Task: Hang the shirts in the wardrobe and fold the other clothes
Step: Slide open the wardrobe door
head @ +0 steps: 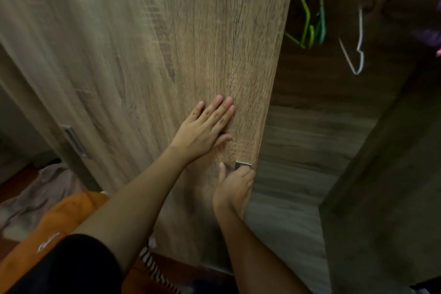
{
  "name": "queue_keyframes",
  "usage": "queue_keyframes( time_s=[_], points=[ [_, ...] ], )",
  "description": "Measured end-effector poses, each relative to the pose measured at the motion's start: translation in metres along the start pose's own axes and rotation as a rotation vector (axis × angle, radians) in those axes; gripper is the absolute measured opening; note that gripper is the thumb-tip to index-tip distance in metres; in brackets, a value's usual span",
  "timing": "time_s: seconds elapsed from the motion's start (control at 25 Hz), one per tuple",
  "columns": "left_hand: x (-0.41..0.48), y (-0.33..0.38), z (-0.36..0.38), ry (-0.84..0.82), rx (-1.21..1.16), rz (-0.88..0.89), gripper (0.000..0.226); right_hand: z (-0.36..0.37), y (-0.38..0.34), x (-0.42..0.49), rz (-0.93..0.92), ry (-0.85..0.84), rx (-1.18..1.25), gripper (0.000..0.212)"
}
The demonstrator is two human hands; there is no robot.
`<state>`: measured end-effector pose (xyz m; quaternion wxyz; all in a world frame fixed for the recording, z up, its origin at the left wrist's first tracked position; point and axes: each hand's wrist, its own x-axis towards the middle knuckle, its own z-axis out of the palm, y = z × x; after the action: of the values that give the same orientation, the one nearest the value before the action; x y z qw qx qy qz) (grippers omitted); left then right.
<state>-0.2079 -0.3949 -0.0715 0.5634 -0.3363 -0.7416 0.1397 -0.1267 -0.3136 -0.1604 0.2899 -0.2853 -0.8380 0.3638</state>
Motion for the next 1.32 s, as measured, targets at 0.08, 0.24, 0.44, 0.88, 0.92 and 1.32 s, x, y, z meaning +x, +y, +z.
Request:
queue_keyframes(
  time_s=[0.08, 0.24, 0.44, 0.88, 0.92, 1.32],
  points=[
    [-0.011, -0.016, 0.002, -0.009, 0.002, 0.0, 0.077, 0.013, -0.014, -0.008, 0.008, -0.005, -0.007, 0.052],
    [-0.027, -0.04, 0.005, 0.0, -0.008, -0.002, 0.074, 0.031, -0.033, -0.021, 0.024, -0.017, 0.01, 0.053],
    [-0.039, -0.058, 0.011, -0.001, -0.01, 0.005, 0.073, 0.044, -0.045, -0.029, -0.039, 0.027, -0.022, 0.054],
    [-0.041, -0.051, -0.045, -0.311, -0.318, -0.224, 0.062, 0.022, -0.032, -0.047, -0.032, -0.209, 0.024, 0.048],
    [-0.052, -0.048, -0.059, -0.361, -0.334, -0.275, 0.06, 0.015, -0.03, -0.056, -0.079, -0.202, 0.071, 0.05],
    [-0.227, -0.013, -0.228, -0.727, -0.164, -0.779, 0.049, 0.029, -0.069, -0.129, -0.741, -0.791, 0.169, 0.027]
  ],
)
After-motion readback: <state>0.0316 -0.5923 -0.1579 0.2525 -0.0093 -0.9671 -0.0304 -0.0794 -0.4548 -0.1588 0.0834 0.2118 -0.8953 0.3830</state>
